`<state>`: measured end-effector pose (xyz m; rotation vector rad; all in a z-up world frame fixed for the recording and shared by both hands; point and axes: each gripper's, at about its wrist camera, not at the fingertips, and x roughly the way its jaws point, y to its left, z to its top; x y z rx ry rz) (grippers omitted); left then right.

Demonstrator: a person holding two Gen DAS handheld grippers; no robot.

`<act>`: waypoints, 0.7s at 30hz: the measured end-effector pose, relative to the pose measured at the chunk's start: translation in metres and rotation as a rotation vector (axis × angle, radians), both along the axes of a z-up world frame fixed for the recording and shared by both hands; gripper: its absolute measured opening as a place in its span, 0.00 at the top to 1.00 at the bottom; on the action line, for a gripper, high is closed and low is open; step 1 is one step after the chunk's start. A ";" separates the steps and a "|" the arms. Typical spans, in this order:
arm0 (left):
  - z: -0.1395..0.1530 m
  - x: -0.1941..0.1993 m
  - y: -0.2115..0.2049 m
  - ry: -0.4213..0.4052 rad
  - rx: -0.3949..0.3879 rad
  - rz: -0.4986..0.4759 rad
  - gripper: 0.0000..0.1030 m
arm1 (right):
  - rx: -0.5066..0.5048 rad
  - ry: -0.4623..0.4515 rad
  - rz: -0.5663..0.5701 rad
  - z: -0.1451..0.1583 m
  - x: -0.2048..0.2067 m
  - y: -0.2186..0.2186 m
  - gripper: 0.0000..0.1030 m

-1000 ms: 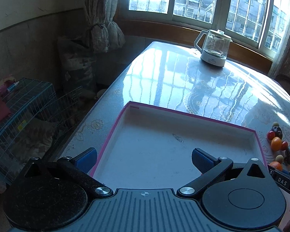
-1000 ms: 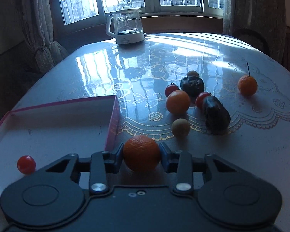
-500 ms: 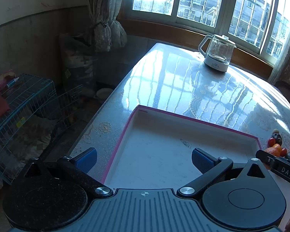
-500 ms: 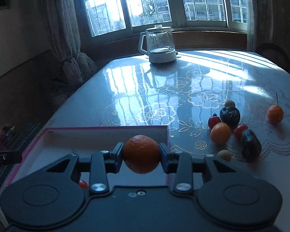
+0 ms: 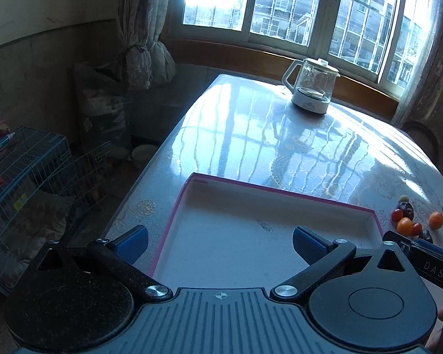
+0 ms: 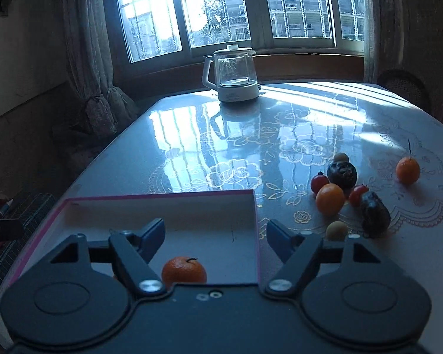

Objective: Organize fruits
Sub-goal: 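Move the left gripper to the small tan round fruit and close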

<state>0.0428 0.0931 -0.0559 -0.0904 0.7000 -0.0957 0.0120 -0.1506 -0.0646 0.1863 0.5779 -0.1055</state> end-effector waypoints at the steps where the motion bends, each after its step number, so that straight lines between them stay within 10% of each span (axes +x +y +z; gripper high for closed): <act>1: 0.002 -0.001 -0.010 -0.012 0.007 -0.028 0.00 | 0.005 -0.016 -0.022 0.003 -0.007 -0.008 0.25; 9: 0.006 -0.014 -0.147 -0.061 0.038 -0.218 0.00 | -0.017 -0.096 -0.192 0.024 -0.064 -0.106 0.04; 21: -0.030 -0.025 -0.311 -0.048 0.093 -0.231 0.00 | 0.008 -0.091 -0.249 0.029 -0.101 -0.239 0.04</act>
